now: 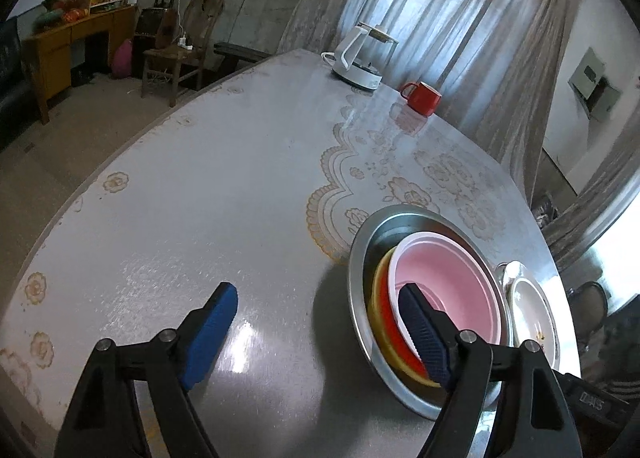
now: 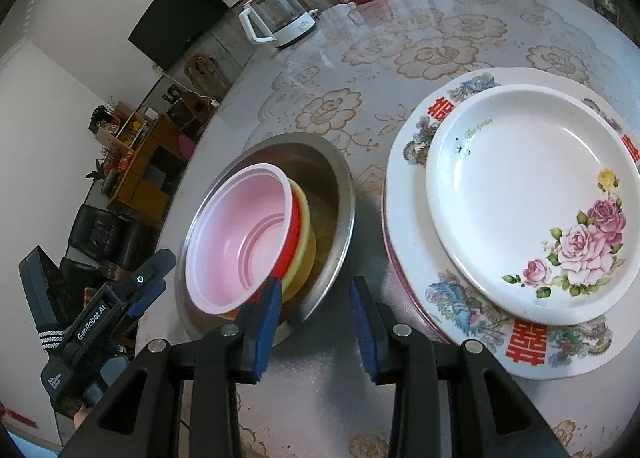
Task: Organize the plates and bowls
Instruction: 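Close both grippers on the steel bowl rim, then lift the nested bowls with both grippers and carry them over the plate stack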
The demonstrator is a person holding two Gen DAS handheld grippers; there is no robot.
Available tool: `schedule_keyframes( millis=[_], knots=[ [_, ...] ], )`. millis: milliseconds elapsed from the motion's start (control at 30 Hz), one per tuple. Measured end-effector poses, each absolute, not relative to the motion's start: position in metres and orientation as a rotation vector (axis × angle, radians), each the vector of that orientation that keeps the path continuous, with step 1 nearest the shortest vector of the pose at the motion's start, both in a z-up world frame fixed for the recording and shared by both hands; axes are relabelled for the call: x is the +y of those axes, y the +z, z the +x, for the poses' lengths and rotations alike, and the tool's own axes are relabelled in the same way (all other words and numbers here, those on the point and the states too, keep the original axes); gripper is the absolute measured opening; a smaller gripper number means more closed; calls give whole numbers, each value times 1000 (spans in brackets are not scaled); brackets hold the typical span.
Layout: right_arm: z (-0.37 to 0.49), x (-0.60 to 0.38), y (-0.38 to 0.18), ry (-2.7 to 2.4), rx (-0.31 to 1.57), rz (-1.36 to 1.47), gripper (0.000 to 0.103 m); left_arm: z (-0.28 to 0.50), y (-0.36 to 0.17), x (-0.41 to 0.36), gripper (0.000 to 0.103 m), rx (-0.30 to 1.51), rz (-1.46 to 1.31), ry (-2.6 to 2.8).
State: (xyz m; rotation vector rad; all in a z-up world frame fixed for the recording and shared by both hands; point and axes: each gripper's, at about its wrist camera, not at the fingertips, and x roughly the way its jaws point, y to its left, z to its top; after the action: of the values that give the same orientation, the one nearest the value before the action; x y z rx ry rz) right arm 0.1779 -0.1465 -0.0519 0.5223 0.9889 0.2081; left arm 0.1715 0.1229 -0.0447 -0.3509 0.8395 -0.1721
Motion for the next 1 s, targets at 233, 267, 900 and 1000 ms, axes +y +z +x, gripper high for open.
schedule_keyframes(
  millis=[233, 267, 900, 1000],
  knots=[
    [183, -140, -56, 225, 984, 484, 29, 177, -56, 126, 79, 867, -347, -148],
    [183, -138, -55, 226, 980, 472, 27, 177, -57, 126, 80, 873, -342, -142],
    [186, -97, -51, 408, 996, 389, 27, 159, -60, 174, 81, 862, -336, -76],
    [193, -104, -54, 369, 1004, 415, 29, 157, -60, 177, 80, 870, -408, -116]
  ],
)
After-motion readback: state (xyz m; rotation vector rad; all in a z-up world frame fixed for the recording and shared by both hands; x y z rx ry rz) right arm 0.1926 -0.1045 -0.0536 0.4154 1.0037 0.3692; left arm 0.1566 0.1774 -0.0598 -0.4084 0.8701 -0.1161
